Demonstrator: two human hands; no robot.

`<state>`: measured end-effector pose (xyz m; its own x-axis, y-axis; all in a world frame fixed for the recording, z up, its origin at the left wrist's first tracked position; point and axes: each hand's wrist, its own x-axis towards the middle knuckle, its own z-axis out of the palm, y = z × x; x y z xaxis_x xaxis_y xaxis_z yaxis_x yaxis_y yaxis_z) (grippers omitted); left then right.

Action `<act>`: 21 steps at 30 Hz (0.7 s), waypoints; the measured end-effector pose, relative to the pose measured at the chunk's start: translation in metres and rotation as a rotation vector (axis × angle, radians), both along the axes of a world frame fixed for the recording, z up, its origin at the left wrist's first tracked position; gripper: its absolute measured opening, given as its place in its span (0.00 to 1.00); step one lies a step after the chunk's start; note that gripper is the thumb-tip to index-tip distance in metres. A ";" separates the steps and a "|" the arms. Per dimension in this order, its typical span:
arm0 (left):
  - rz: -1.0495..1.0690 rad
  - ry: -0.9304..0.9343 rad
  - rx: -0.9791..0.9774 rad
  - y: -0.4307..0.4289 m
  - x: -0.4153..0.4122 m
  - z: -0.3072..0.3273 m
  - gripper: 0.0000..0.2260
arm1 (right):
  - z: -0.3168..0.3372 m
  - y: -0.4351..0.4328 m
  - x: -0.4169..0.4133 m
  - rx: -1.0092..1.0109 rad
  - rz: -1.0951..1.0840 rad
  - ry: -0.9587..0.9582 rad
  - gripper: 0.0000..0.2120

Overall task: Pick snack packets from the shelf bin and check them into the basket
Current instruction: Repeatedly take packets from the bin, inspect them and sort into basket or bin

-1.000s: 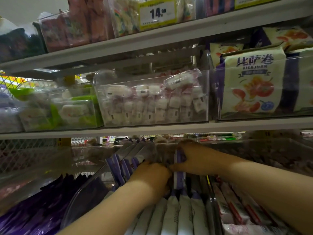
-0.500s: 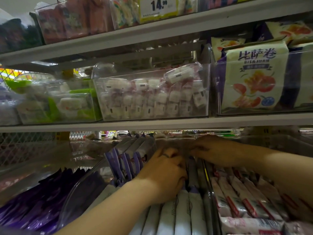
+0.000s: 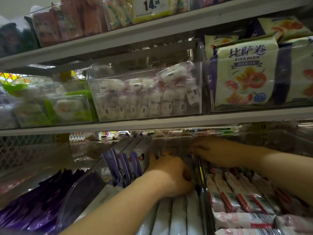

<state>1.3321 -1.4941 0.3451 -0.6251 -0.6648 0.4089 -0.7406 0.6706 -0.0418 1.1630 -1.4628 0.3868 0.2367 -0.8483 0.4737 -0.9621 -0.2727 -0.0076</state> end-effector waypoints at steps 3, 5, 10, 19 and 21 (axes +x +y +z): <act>0.100 -0.079 -0.052 0.005 -0.007 -0.002 0.19 | -0.001 0.001 0.000 -0.014 0.001 -0.002 0.16; 0.139 -0.133 -0.032 0.008 -0.010 -0.001 0.19 | -0.001 0.002 0.000 -0.017 0.015 -0.007 0.16; 0.206 -0.117 -0.058 0.016 -0.021 0.001 0.18 | -0.002 0.005 -0.001 -0.026 0.053 -0.020 0.15; 0.097 0.208 -0.174 -0.001 -0.006 -0.003 0.18 | -0.005 0.002 -0.002 -0.044 0.098 -0.016 0.16; 0.062 0.282 -0.161 -0.004 -0.005 -0.005 0.21 | -0.005 0.002 -0.001 -0.053 0.150 -0.026 0.15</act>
